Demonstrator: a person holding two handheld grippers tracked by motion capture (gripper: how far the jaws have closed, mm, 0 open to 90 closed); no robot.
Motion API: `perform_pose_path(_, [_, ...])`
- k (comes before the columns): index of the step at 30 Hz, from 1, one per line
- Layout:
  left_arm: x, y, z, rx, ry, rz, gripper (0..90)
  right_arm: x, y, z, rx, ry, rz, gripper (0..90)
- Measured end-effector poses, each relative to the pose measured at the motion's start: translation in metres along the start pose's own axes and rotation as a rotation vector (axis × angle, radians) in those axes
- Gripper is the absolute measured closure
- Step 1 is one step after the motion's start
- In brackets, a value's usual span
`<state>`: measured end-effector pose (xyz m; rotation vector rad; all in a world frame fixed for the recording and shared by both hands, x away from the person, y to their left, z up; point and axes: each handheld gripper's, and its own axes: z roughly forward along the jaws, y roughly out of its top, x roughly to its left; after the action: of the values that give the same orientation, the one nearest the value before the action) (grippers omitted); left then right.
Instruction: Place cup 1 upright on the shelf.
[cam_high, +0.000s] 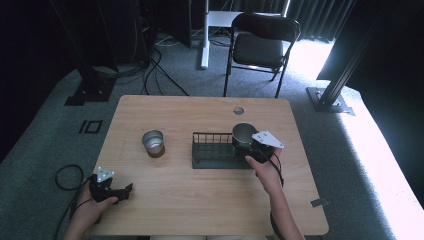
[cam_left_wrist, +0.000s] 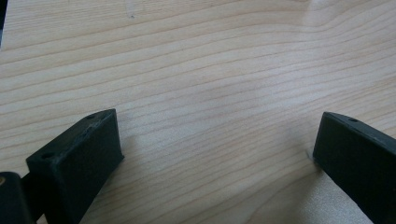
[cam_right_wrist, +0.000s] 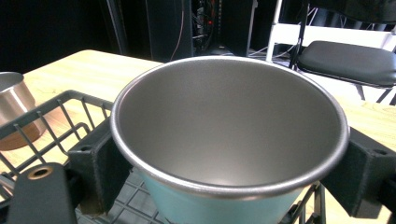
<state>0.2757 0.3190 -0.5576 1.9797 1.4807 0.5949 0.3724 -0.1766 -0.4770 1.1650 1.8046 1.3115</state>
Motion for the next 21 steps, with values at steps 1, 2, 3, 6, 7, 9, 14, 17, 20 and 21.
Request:
perform_pose_path(1, [0.0,0.0,0.0,0.0,0.0,0.0,1.7,0.0,-0.0008,0.0001,-0.004,-0.002,-0.003,12.5])
perform_pose_path(2, [0.0,0.0,0.0,0.0,0.0,0.001,1.7,0.0001,-0.0009,0.0,-0.006,-0.003,-0.002,12.5])
perform_pose_path(3, [0.0001,0.0,0.0,0.0,0.0,0.001,1.7,0.0004,-0.0009,-0.0002,-0.004,-0.004,-0.004,12.5])
perform_pose_path(6, [0.0001,0.0,0.0,0.0,0.0,0.001,1.7,0.002,-0.0022,-0.0003,-0.011,-0.006,-0.015,12.5])
perform_pose_path(7, [0.0,0.0,0.0,0.0,0.0,0.0,1.7,0.0017,-0.0023,-0.0005,-0.011,-0.001,-0.012,12.5])
perform_pose_path(9, [0.0,0.0,0.0,0.0,0.0,0.0,1.7,0.0006,-0.0026,-0.0007,-0.011,0.012,-0.014,12.5])
perform_pose_path(14, [0.0001,0.0,0.0,0.0,0.0,0.001,1.7,-0.0003,-0.0032,-0.0009,-0.016,0.019,-0.008,12.2])
perform_pose_path(17, [0.0001,0.0,0.0,0.0,0.0,0.001,1.7,0.0009,-0.0056,-0.0007,-0.033,0.018,-0.015,11.8])
perform_pose_path(20, [0.0001,0.0,0.0,0.0,0.0,0.001,1.7,0.0015,-0.007,-0.0023,-0.026,0.02,-0.021,11.6])
perform_pose_path(21, [0.0001,0.0,0.0,0.0,0.0,0.0,1.7,0.0013,-0.0075,-0.0027,-0.02,0.021,-0.024,11.6])
